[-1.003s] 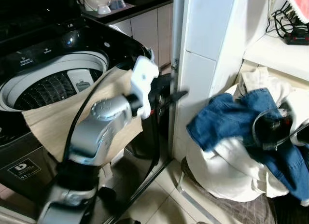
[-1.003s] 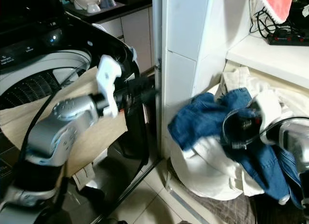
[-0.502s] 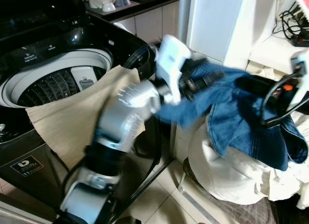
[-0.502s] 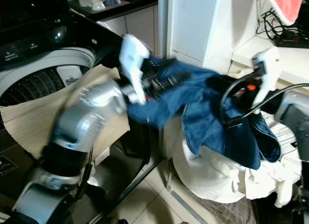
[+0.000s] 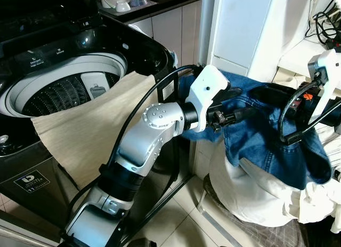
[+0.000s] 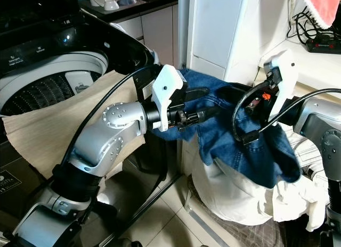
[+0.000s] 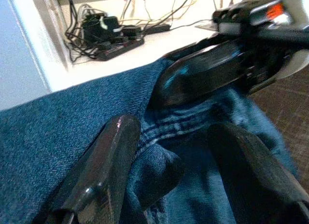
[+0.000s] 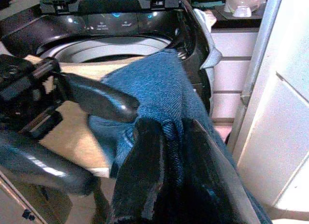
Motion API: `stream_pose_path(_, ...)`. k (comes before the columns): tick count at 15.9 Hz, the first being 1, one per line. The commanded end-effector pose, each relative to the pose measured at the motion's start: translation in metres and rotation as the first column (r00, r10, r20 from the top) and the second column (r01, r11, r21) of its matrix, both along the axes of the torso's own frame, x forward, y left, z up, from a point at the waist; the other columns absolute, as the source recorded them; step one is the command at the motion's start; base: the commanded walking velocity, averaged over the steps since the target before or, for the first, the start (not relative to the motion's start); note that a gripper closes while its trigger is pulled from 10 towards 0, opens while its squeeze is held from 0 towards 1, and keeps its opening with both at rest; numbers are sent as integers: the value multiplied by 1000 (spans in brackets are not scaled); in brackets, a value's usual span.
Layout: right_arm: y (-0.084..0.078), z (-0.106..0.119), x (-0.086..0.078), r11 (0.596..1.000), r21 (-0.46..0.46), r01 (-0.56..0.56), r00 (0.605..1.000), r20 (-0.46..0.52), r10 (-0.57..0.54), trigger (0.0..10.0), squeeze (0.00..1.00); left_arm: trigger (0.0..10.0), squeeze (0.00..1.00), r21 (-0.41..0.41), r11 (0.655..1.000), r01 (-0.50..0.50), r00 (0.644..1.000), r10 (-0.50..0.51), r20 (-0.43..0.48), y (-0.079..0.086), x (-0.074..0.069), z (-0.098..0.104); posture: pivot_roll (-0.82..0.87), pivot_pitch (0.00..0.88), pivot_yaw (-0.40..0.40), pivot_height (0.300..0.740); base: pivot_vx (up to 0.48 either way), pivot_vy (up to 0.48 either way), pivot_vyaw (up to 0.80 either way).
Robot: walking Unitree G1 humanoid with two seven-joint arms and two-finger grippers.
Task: Clothes washing
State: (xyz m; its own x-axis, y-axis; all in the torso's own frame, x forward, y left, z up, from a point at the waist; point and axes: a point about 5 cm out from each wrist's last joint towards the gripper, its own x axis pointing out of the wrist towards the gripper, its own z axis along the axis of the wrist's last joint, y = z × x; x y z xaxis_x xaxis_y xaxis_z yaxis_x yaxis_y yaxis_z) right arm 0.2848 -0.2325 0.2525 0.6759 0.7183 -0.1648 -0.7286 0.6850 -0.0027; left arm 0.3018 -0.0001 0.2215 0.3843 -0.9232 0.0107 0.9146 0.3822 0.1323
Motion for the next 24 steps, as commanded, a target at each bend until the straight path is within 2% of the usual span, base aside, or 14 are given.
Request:
stream_pose_path(1,8,15,-3,999,5,-41,997,61,40,0,0,10000,0,62,995,-75,996,72,47,5,8,-3,-105,0,64,740,0,0,0)
stream_pose_path(2,9,15,-4,999,0,-50,997,60,50,0,0,10000,0,67,990,-124,989,118,92,7,12,-1,-105,0,64,740,0,0,0)
stream_pose_path(3,10,14,-5,999,-5,-52,997,57,53,0,0,10000,0,20,988,-150,982,147,116,8,15,5,-107,0,66,740,0,0,0)
stream_pose_path(5,9,12,-5,999,-14,-39,998,50,40,0,0,10000,1000,-85,988,-129,985,138,101,11,14,16,-108,0,67,740,0,0,0)
stream_pose_path(9,9,9,-6,999,-36,-40,999,34,41,0,0,10000,1000,-186,982,-17,987,46,156,11,5,30,-106,0,66,740,0,0,0)
stream_pose_path(12,13,6,-7,997,-58,-53,998,27,54,0,0,10000,1000,-113,992,54,975,-28,221,5,0,26,-105,0,64,740,0,0,0)
stream_pose_path(13,14,6,-7,996,-63,-57,998,28,59,0,0,10000,125,-80,996,44,970,-23,241,4,2,23,-106,0,65,740,0,0,0)
stream_pose_path(14,15,7,-7,996,-66,-60,998,29,62,0,0,10000,125,-60,998,36,967,-20,256,3,3,22,-106,0,65,740,0,0,0)
stream_pose_path(15,16,7,-8,995,-72,-64,997,29,66,0,0,10000,0,-57,998,31,965,-15,261,2,4,21,-108,0,66,740,0,0,0)
stream_pose_path(17,17,8,-9,994,-78,-70,997,32,73,0,0,10000,0,-23,1000,15,957,-8,289,0,7,19,-108,0,66,740,0,0,0)
stream_pose_path(19,20,12,-11,993,-78,-85,995,46,89,0,0,10000,0,106,986,-130,951,94,294,6,23,3,-111,0,70,740,0,0,0)
stream_pose_path(22,20,13,-11,993,-81,-84,995,48,88,0,0,10000,0,110,981,-162,952,126,280,11,29,2,-109,0,68,740,0,0,0)
stream_pose_path(23,20,12,-11,993,-80,-84,995,48,88,0,0,5294,0,97,983,-154,955,123,271,13,29,1,-106,0,67,740,0,0,0)
stream_pose_path(24,20,11,-11,993,-80,-83,995,48,88,0,0,0,0,90,985,-144,958,116,261,13,28,1,-106,0,69,740,0,0,0)
